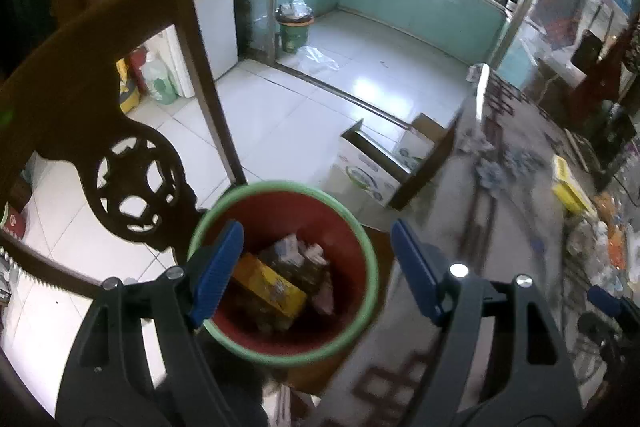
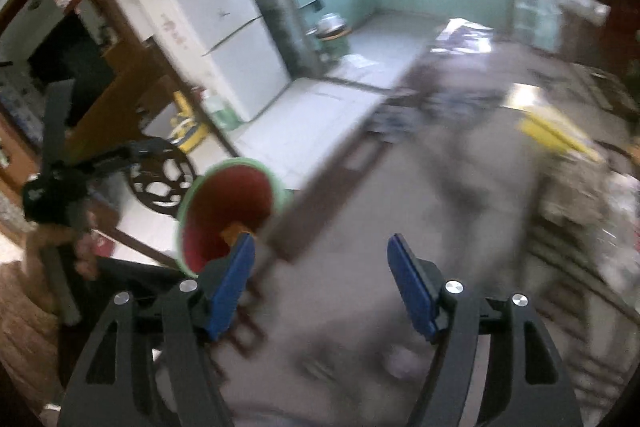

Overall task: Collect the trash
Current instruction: 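Move both tools back over the table toward the remaining trash, then grasp the crumpled tissue with the left gripper while the right grasps the clear water bottle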

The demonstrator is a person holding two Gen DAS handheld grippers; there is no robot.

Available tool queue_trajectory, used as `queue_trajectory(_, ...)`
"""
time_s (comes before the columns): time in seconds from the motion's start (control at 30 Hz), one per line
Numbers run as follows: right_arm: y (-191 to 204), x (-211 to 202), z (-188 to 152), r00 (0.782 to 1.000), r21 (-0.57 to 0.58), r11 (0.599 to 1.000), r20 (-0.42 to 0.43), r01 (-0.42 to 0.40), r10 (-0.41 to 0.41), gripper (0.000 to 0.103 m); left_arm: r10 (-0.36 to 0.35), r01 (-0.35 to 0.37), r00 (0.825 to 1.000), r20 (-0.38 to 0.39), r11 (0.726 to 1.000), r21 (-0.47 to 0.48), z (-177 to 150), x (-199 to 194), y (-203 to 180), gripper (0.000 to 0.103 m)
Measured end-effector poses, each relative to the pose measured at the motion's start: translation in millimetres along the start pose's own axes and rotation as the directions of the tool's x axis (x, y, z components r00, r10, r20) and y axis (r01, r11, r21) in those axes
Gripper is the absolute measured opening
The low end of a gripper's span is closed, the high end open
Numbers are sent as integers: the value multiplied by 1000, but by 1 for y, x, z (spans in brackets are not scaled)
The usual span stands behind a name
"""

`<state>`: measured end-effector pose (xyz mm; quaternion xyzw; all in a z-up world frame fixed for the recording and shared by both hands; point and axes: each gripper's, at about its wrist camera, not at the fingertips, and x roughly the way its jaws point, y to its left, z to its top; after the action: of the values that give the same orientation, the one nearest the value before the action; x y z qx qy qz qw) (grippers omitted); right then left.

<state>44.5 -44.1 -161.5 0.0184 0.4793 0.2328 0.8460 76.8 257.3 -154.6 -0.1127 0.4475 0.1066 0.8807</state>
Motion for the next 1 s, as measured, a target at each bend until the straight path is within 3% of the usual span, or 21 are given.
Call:
queue_trajectory(0.13, -48, -25, -25, 997, 53, 995, -2, 82, -82, 72, -67, 67, 997, -30, 998, 15, -22, -16, -33, 74)
queue_trajectory(0.2, -73, -35, -31, 990, 32, 990, -15, 140, -140, 72, -112, 115, 993, -43, 991, 68, -34, -27, -63, 74)
queue_trajectory(0.37, -152, -52, -20, 969, 5, 970, -59, 241, -241, 73, -224, 228, 974, -41, 964, 138, -57, -52, -119, 79)
queue_trajectory(0.53, -203, -48, -6, 947, -60, 950, -86, 307, -311, 74, -295, 308, 950, -103, 941, 143, -80, -55, -161, 81)
queue_trajectory(0.8, -234, 3, -7, 911, -253, 923, -222, 291, -348, 76, -301, 322, 944, -138, 930, 179, -92, -53, -201, 81)
queue_trajectory(0.97, -248, 28, -11, 916, -239, 942, -270, 236, -298, 76, -255, 287, 952, -168, 935, 206, -92, -38, -219, 81)
queue_trajectory(1.0, -248, 30, -13, 916, -238, 943, -272, 233, -294, 72, -250, 284, 953, -172, 935, 211, -92, -35, -222, 81)
